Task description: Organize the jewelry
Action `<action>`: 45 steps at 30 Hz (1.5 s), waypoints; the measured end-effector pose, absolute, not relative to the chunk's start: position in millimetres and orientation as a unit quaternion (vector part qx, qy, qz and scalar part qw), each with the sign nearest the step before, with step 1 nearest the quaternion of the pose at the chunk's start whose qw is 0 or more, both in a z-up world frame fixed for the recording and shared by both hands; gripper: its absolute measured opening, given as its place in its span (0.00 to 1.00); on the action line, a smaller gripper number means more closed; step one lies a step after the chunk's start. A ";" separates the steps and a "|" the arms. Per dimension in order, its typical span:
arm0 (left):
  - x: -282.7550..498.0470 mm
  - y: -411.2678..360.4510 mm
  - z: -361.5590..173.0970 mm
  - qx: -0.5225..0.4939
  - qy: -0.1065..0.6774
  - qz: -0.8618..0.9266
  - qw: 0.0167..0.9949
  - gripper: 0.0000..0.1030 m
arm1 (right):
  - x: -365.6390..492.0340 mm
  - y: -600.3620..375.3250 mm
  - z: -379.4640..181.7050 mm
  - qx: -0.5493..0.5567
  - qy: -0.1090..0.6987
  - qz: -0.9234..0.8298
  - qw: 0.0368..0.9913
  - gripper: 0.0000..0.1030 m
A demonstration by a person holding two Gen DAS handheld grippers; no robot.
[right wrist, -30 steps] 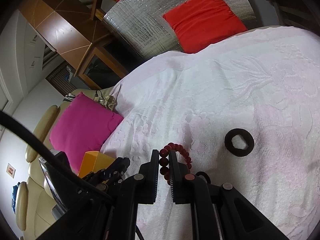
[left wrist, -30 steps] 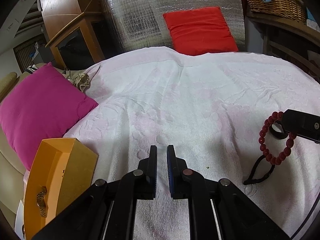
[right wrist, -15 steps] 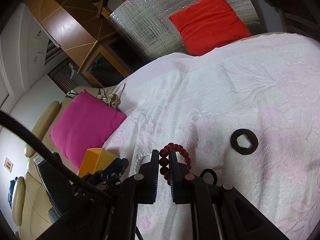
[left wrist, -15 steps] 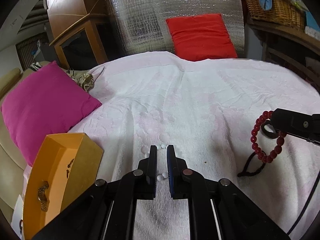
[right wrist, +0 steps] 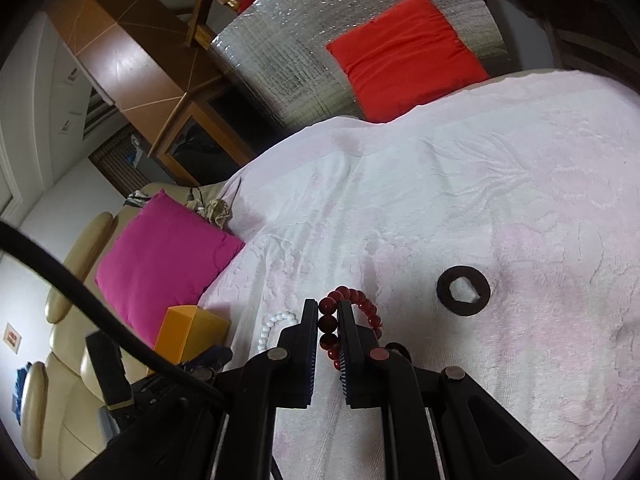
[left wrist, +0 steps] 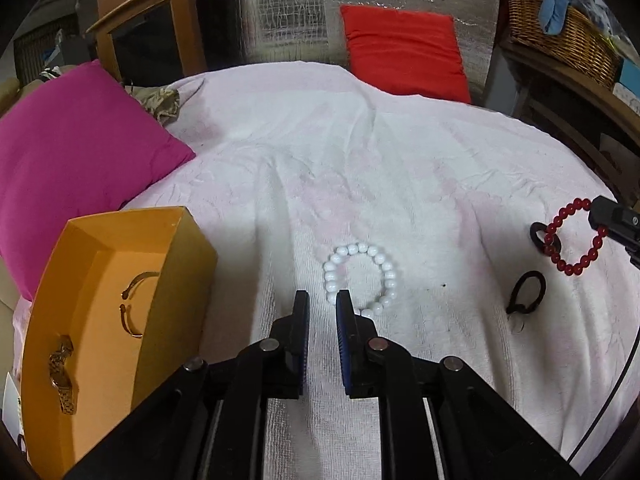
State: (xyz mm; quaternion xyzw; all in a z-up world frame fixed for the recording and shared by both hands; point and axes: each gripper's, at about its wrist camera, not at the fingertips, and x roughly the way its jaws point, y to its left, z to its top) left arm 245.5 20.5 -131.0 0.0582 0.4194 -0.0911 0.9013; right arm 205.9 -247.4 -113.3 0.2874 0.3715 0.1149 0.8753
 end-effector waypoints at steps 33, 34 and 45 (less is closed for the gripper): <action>290.3 -7.1 -158.7 0.037 0.439 -0.107 0.892 0.09 | 215.1 -260.8 -125.2 0.304 0.385 0.117 0.864 0.11; 288.9 -5.5 -155.6 0.031 0.435 -0.110 0.893 0.09 | 215.7 -260.0 -125.3 0.303 0.385 0.117 0.864 0.11; 272.0 -4.3 -132.4 0.001 0.412 -0.149 0.899 0.09 | 216.2 -250.7 -127.0 0.294 0.387 0.120 0.866 0.11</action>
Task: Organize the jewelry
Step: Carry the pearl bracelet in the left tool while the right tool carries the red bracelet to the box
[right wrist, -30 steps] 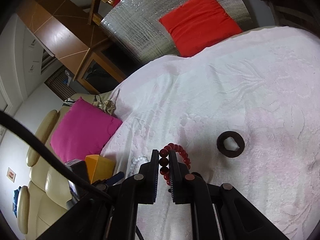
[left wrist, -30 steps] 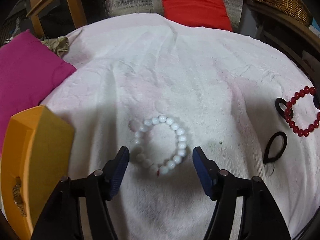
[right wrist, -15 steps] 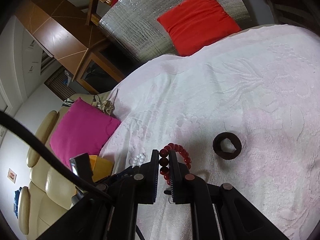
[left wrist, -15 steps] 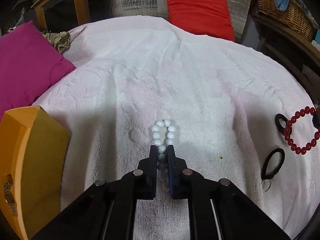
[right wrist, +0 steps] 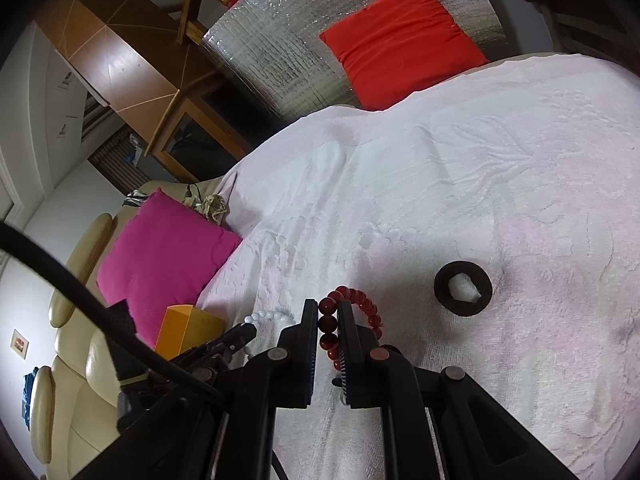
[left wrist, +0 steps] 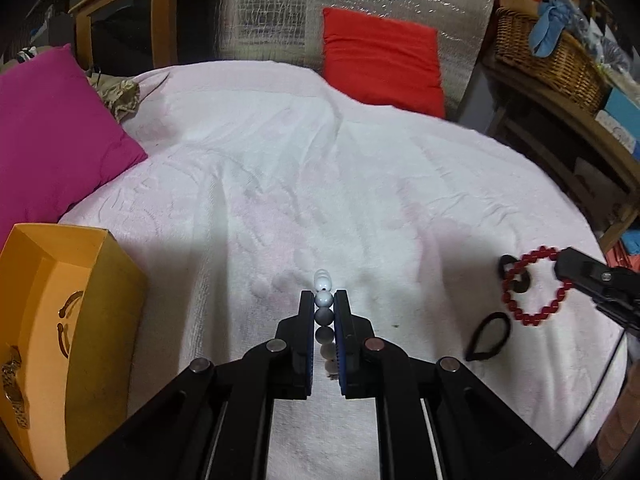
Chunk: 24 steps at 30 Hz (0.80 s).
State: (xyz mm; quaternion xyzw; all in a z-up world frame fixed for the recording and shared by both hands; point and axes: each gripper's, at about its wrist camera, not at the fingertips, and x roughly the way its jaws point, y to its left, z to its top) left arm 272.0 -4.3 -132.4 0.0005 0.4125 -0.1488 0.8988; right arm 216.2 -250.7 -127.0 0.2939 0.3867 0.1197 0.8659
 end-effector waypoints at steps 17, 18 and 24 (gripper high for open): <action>212.3 -9.1 -70.4 -0.009 0.332 -0.145 0.932 0.09 | 206.5 -238.4 -114.7 0.270 0.366 0.126 0.882 0.11; 205.6 -4.5 -67.3 -0.011 0.328 -0.138 0.935 0.09 | 203.9 -237.4 -112.0 0.267 0.360 0.123 0.885 0.11; 162.1 41.9 -42.6 -0.014 0.302 -0.091 0.949 0.09 | 192.1 -226.7 -92.6 0.264 0.332 0.132 0.896 0.11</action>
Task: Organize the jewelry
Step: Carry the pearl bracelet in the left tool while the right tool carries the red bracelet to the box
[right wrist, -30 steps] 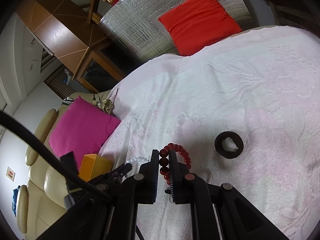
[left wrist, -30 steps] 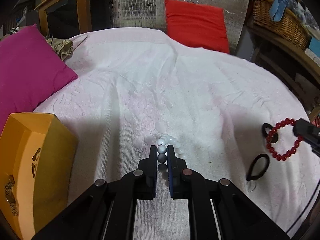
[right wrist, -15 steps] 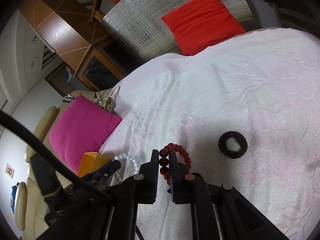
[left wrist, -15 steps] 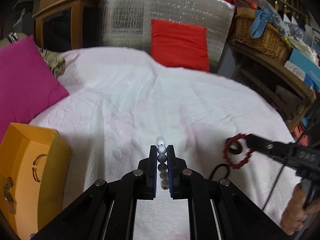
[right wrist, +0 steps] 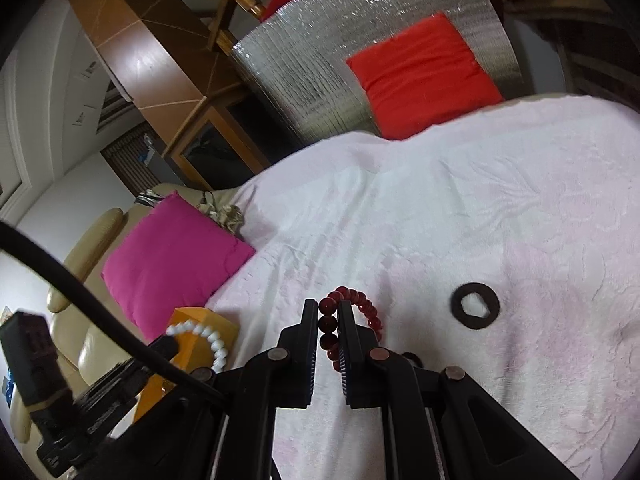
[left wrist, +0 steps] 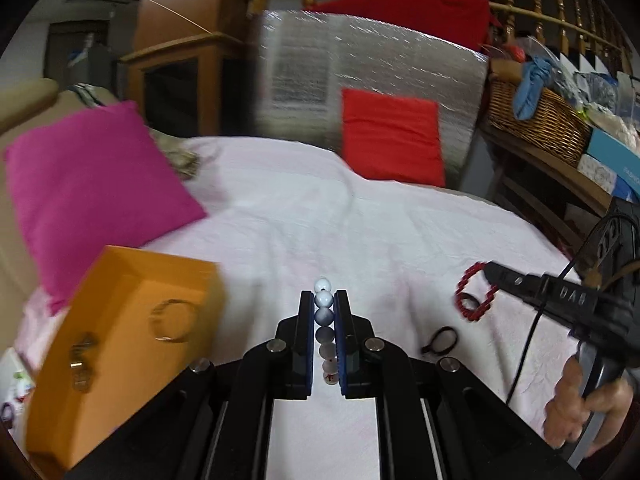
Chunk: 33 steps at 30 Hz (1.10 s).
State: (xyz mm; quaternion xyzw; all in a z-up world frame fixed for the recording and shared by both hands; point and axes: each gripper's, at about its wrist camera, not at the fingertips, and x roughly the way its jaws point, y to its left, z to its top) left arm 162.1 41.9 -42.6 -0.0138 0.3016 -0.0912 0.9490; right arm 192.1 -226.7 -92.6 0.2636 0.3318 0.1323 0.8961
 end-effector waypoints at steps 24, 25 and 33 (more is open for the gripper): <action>107.8 265.9 -88.4 -0.062 0.375 0.091 0.920 0.09 | 203.5 60.0 -74.7 0.173 0.441 0.354 0.806 0.11; 105.7 270.4 -94.0 -0.067 0.381 0.095 0.917 0.09 | 206.0 69.3 -81.1 0.172 0.450 0.356 0.801 0.11; 108.2 278.5 -130.4 -0.085 0.422 0.102 0.897 0.09 | 228.3 128.8 -133.2 0.179 0.514 0.363 0.756 0.11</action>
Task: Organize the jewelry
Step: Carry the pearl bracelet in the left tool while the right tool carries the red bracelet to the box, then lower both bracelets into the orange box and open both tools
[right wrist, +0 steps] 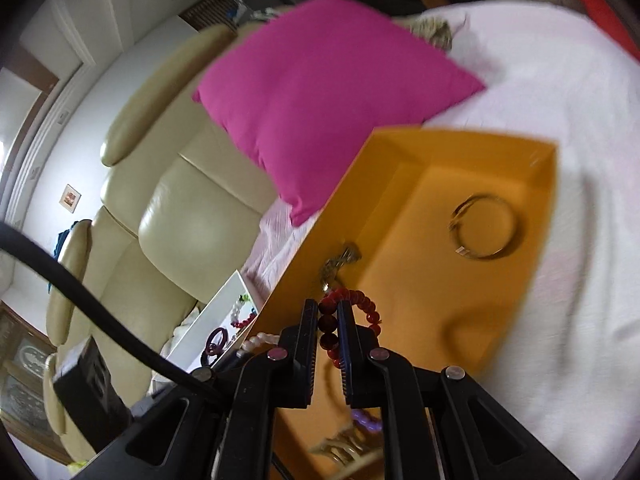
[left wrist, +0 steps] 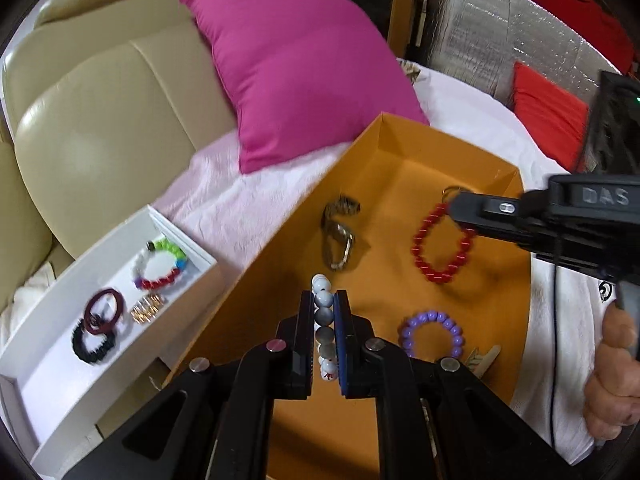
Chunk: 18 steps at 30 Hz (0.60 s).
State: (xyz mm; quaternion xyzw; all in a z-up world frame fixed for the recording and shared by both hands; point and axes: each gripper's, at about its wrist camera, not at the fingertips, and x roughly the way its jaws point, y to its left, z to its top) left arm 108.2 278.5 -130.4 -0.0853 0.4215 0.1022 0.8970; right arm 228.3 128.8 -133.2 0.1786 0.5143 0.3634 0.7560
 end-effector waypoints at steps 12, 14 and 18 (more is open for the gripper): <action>126.8 267.3 -155.0 -0.093 0.468 0.083 0.875 0.09 | 259.4 130.6 -158.0 0.145 0.535 0.302 0.776 0.16; 126.7 266.2 -151.2 -0.091 0.466 0.083 0.876 0.10 | 260.8 119.7 -150.4 0.153 0.525 0.301 0.781 0.18; 124.1 264.6 -136.4 -0.088 0.456 0.091 0.881 0.11 | 258.0 86.5 -124.7 0.157 0.493 0.303 0.800 0.18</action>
